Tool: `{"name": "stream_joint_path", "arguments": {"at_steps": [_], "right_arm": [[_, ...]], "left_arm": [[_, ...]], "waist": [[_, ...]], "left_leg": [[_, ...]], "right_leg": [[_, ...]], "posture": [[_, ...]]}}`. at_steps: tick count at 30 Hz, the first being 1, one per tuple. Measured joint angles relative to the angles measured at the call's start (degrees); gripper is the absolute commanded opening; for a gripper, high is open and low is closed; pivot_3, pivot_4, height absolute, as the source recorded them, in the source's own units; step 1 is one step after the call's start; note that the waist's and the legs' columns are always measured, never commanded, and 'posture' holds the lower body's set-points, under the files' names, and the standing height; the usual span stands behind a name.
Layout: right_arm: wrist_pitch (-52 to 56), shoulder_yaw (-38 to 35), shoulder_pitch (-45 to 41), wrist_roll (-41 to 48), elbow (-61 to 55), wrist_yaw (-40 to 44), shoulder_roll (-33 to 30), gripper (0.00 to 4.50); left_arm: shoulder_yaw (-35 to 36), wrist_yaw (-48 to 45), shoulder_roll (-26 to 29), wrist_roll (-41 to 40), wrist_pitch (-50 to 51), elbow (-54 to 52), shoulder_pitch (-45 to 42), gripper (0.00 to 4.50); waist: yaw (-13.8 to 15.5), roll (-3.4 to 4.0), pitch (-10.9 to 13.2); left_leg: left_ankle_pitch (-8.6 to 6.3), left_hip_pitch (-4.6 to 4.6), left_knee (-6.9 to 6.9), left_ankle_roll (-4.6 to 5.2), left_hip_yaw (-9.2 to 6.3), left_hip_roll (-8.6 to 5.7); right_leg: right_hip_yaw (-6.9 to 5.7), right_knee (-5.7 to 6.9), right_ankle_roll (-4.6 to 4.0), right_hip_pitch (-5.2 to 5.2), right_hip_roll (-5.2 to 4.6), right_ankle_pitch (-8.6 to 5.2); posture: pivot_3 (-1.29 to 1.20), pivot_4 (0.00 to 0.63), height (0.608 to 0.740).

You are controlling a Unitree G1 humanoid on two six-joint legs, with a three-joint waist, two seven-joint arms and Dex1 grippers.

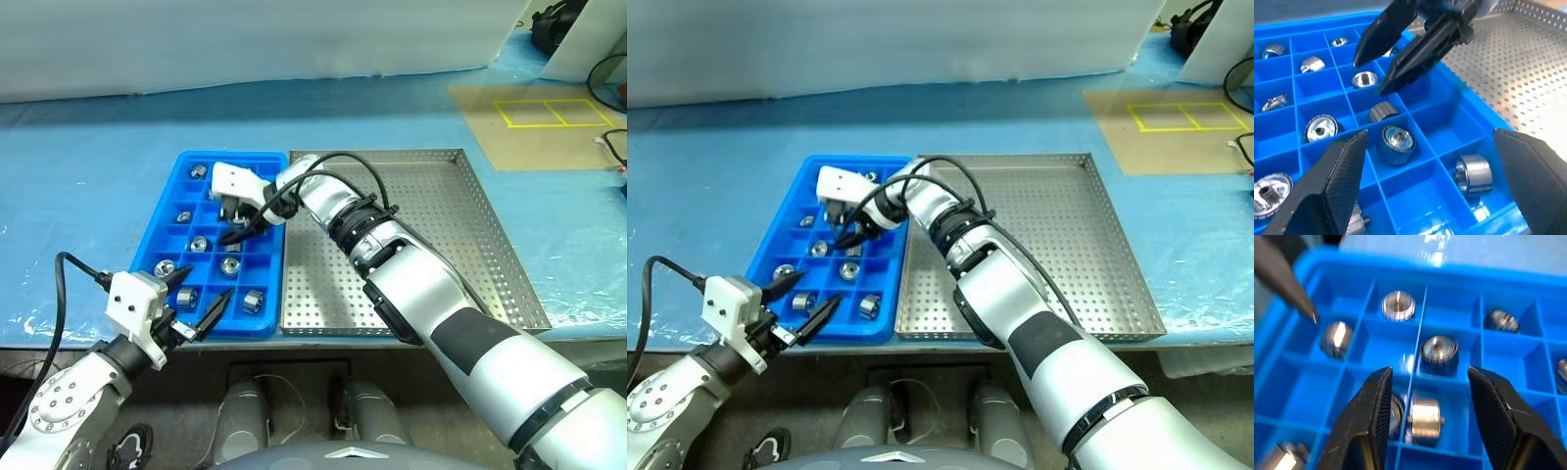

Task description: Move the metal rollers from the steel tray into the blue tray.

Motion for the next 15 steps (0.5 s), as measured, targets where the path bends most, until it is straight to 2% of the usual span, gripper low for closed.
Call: {"name": "stream_joint_path", "arguments": {"at_steps": [3, 6, 11, 15], "right_arm": [[5.1, -6.2, -0.8, 5.5, -5.5, -2.6, -0.7, 2.41], [6.4, -9.6, -0.5, 7.7, -9.5, -8.7, -1.6, 2.41], [10.4, -14.7, 4.6, 9.7, -10.6, -18.6, -6.1, 2.41], [14.3, -16.7, 9.0, 12.5, -16.4, -21.0, -7.8, 2.41]], "left_arm": [[2.0, 4.9, -2.9, -1.1, 0.2, 0.3, -6.0, 4.31], [2.7, 9.3, -4.7, -0.8, 0.2, 0.5, -9.9, 4.31], [3.0, 15.3, -7.7, 0.5, -0.1, 1.9, -14.5, 4.31], [2.9, 18.2, -9.1, 0.6, -0.8, 4.4, -20.9, 4.31]], "waist": [[0.4, 0.02, 0.0], [1.1, -0.03, 0.0], [1.9, -0.08, 0.0], [2.0, -0.09, 0.0]], "left_leg": [[0.02, 0.02, 0.02, -0.03, 0.0, 0.0], [0.03, 0.07, 0.06, -0.05, 0.0, -0.04], [0.05, 0.0, 0.14, -0.05, -0.02, -0.06], [0.07, -0.07, 0.15, -0.06, -0.03, -0.04]], "right_leg": [[0.0, 0.11, -0.02, -0.02, -0.01, -0.01], [0.0, 0.14, -0.02, 0.02, -0.04, -0.01], [0.0, 0.13, -0.01, 0.04, -0.06, -0.01], [-0.02, 0.17, -0.02, -0.06, -0.03, -0.01]], "posture": [[-0.02, 0.15, 0.74], [0.01, 0.15, 0.74], [0.03, 0.15, 0.74], [0.04, 0.15, 0.74]]}}
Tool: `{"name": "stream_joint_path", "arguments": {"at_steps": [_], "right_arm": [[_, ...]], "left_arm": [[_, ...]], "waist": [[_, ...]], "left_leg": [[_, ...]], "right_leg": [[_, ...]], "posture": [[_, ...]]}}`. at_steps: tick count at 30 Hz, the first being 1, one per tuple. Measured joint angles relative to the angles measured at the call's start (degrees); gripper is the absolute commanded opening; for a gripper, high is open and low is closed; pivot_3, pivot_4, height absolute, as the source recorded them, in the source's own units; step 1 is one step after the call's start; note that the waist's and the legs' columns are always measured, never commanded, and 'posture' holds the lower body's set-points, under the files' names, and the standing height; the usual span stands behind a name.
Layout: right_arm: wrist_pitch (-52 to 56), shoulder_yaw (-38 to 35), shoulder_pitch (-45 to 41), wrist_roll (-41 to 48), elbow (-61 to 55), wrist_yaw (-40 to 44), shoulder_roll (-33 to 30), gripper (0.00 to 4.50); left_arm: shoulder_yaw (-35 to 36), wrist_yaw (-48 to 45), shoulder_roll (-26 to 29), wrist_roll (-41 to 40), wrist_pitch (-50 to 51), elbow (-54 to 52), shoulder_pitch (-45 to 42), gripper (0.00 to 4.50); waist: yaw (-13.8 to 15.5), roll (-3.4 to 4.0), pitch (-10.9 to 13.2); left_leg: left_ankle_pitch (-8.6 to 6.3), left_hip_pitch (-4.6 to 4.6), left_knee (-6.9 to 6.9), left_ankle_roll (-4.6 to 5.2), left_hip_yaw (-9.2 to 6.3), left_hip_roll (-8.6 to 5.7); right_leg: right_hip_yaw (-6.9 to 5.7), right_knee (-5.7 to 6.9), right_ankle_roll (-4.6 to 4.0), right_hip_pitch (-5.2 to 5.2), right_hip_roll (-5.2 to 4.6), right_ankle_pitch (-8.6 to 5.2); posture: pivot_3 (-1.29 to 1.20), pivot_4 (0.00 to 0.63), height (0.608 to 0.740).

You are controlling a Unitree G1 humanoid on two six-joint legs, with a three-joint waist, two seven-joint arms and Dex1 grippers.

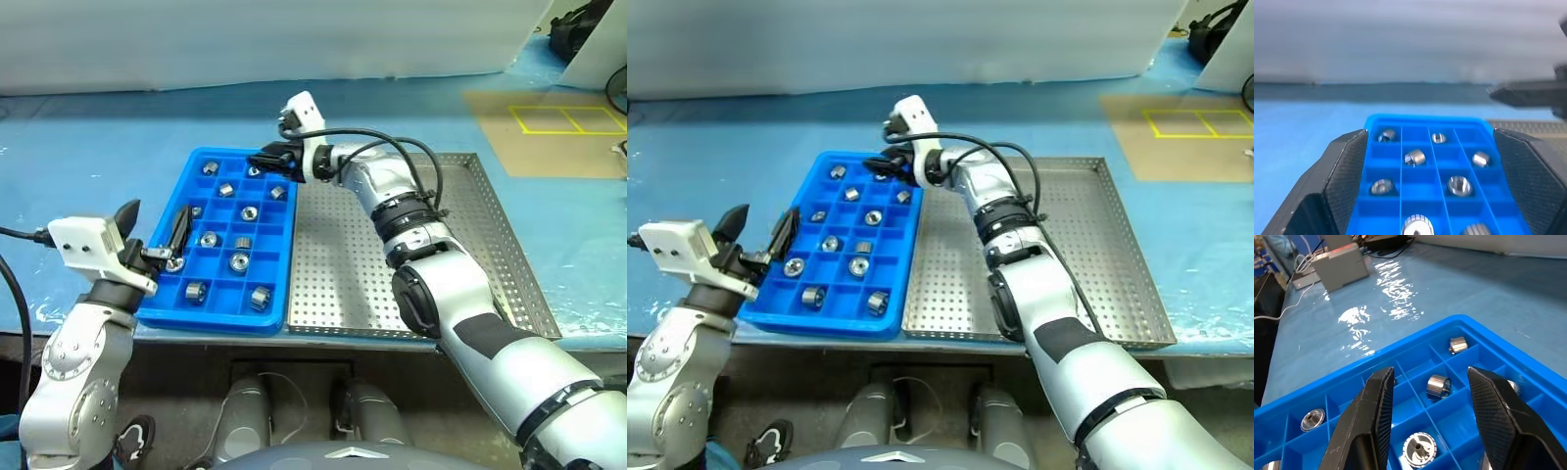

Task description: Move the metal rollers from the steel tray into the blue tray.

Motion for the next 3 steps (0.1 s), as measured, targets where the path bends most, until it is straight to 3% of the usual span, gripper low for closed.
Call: {"name": "stream_joint_path", "arguments": {"at_steps": [3], "right_arm": [[0.8, 0.9, 3.9, 0.5, -5.2, -0.2, -0.1, 2.41]], "left_arm": [[-1.2, 0.5, -0.5, 0.3, -0.5, 2.7, -4.8, 4.31]], "waist": [[-0.2, -0.02, 0.0]], "left_leg": [[0.01, 0.0, -0.01, 0.0, 0.0, 0.02]], "right_leg": [[-0.03, 0.06, -0.06, -0.04, 0.0, -0.04]], "posture": [[0.02, 0.15, 0.74]]}}
